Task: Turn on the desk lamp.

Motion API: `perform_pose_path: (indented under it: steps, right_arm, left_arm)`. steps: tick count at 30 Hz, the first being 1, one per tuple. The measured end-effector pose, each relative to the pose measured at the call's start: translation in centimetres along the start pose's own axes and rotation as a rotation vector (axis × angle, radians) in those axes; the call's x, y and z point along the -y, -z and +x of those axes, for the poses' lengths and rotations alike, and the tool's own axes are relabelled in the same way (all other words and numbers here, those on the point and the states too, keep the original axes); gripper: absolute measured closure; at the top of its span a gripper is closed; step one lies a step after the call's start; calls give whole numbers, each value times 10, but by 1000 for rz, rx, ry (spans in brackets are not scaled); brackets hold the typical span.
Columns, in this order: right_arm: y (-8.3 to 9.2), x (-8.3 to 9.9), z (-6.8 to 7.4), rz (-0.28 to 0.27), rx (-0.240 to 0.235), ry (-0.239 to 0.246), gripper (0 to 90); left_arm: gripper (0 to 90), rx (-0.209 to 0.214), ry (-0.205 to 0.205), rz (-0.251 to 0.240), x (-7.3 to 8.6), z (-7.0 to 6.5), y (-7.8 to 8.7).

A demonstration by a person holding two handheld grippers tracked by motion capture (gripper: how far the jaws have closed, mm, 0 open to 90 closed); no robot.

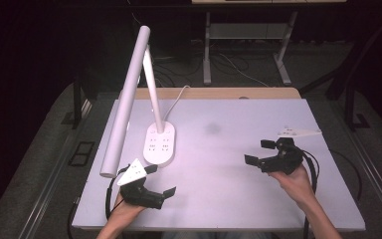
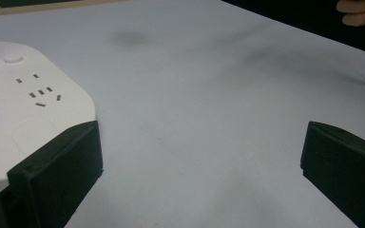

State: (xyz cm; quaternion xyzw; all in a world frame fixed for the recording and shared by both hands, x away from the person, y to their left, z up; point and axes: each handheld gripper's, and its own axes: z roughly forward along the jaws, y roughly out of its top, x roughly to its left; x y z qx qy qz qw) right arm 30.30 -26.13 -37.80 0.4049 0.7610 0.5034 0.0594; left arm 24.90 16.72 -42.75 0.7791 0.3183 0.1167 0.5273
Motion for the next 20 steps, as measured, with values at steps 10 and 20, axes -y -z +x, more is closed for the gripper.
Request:
perform_pose_path:
  steps: [10, 20]
  right_arm:
    - [21, 33, 7, 2, 23, -12, 1]
    - [28, 58, 7, 4, 39, -34, 1]
  left_arm:
    - [0, -4, 4, 3, 0, 0, 0]
    - [0, -5, 6, 2, 0, 0, 0]
